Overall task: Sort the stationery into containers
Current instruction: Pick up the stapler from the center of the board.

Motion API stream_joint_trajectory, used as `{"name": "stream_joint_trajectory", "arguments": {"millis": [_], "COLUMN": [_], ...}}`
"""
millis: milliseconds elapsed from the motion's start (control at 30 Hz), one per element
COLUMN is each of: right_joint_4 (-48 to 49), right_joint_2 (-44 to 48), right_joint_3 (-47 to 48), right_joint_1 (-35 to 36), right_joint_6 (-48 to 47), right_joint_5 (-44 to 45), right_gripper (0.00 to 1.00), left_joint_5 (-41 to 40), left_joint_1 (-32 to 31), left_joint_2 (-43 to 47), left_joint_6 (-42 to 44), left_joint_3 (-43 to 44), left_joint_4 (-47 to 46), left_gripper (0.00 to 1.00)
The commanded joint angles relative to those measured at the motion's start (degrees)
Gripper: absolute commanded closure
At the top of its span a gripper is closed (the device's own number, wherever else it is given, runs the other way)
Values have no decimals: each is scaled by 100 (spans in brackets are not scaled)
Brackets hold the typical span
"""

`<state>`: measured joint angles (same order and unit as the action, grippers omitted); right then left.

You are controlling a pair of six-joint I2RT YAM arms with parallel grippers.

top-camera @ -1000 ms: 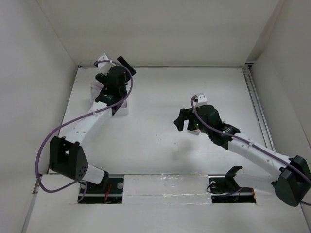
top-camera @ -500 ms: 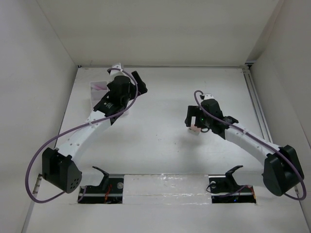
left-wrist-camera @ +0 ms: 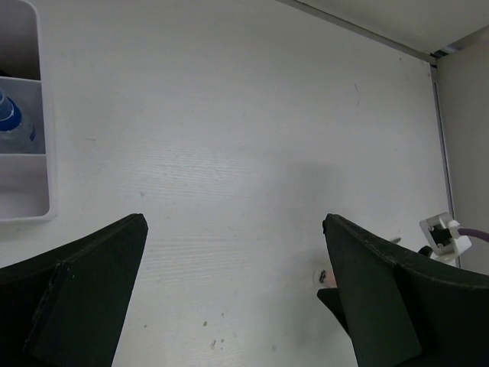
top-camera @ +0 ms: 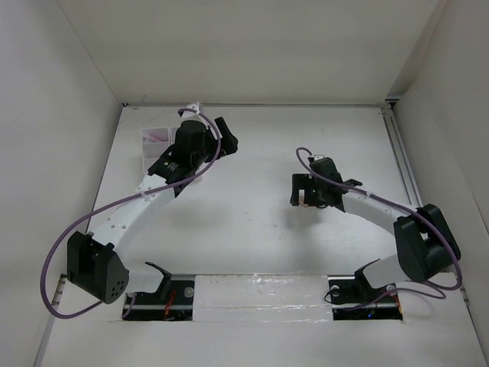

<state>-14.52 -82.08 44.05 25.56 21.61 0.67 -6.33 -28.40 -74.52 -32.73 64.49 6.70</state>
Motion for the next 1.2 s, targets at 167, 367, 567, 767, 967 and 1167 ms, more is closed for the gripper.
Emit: {"name": "stream_joint_trajectory", "arguments": {"millis": [167, 367, 567, 767, 967, 1167], "right_joint_4": [-103, -226, -384, -516, -569, -1], "right_joint_2": [-395, -449, -677, -880, -985, -416], "right_joint_3": [244, 244, 244, 367, 367, 350], "right_joint_1": [492, 845, 845, 845, 845, 1204], "right_joint_6": [124, 484, 748, 986, 1109, 1022], "right_joint_5": [12, 495, 803, 1050, 1120, 936], "right_gripper": [8, 13, 20, 35, 84, 100], "left_joint_5": [176, 176, 176, 281, 228, 664], "left_joint_1": [10, 10, 10, 10, 10, 10], "left_joint_2": [17, 69, 69, 69, 17, 17], "left_joint_6": [188, 188, 188, 188, 188, 188], "left_joint_3": [143, 143, 196, 196, 196, 196], "left_joint_4": [-151, -151, -99, -99, -99, -99], "left_gripper": [0, 0, 0, 0, 0, 0]}}
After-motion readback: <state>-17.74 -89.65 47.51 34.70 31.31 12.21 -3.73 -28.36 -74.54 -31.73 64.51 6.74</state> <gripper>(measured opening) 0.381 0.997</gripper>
